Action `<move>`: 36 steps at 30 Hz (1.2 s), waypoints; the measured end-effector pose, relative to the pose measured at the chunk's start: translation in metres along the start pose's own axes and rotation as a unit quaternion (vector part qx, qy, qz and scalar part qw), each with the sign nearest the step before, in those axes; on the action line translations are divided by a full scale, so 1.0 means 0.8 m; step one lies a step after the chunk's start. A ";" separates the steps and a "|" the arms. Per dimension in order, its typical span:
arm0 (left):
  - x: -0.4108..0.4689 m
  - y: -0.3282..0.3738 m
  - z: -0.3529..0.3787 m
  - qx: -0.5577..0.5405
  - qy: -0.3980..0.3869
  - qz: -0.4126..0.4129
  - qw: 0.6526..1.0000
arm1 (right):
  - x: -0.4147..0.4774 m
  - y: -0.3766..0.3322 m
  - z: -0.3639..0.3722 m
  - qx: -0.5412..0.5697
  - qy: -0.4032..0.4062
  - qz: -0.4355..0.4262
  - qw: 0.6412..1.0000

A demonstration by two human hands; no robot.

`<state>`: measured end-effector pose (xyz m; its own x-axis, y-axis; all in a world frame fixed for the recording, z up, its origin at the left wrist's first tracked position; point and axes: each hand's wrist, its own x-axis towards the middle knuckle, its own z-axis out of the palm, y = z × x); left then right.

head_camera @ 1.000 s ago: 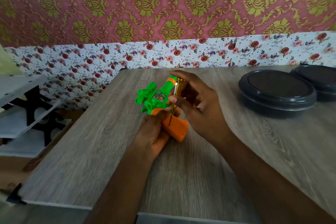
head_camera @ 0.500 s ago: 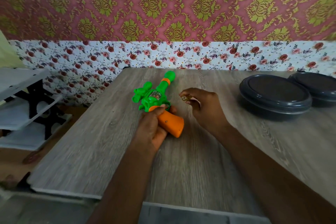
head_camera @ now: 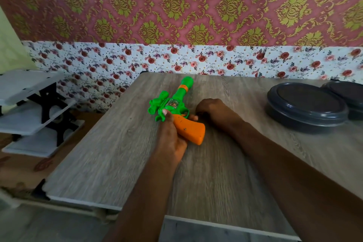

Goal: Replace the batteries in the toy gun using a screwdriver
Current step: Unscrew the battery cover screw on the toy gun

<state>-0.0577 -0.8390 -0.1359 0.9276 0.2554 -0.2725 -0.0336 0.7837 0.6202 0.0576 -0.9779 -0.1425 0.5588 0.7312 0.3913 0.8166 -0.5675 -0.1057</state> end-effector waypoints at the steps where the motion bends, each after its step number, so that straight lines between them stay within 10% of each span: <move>1: -0.002 0.001 0.001 -0.005 0.002 -0.001 1.000 | 0.000 0.003 0.002 0.007 0.002 -0.001 1.000; 11: -0.009 0.010 0.003 -0.047 0.010 -0.024 0.999 | -0.012 -0.016 -0.005 0.081 0.110 0.101 0.985; 19: -0.005 -0.002 -0.010 0.057 -0.019 0.065 0.996 | -0.054 -0.124 -0.027 0.321 0.205 0.333 0.863; 22: -0.010 -0.008 -0.013 0.184 -0.048 0.181 0.965 | -0.063 -0.138 -0.020 0.449 0.191 0.412 0.770; 28: -0.016 -0.011 -0.011 0.471 -0.055 0.386 0.791 | -0.079 -0.153 -0.038 0.749 0.181 0.449 0.452; 36: -0.010 -0.019 0.001 0.524 -0.106 0.361 0.764 | -0.081 -0.145 -0.040 0.785 0.190 0.464 0.363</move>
<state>-0.0644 -0.8534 -0.1422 0.8513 0.2224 0.4752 -0.3518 -0.4300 0.8315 -0.0779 -0.9713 -0.1262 0.8822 0.2261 -0.4131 -0.4557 0.6311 -0.6277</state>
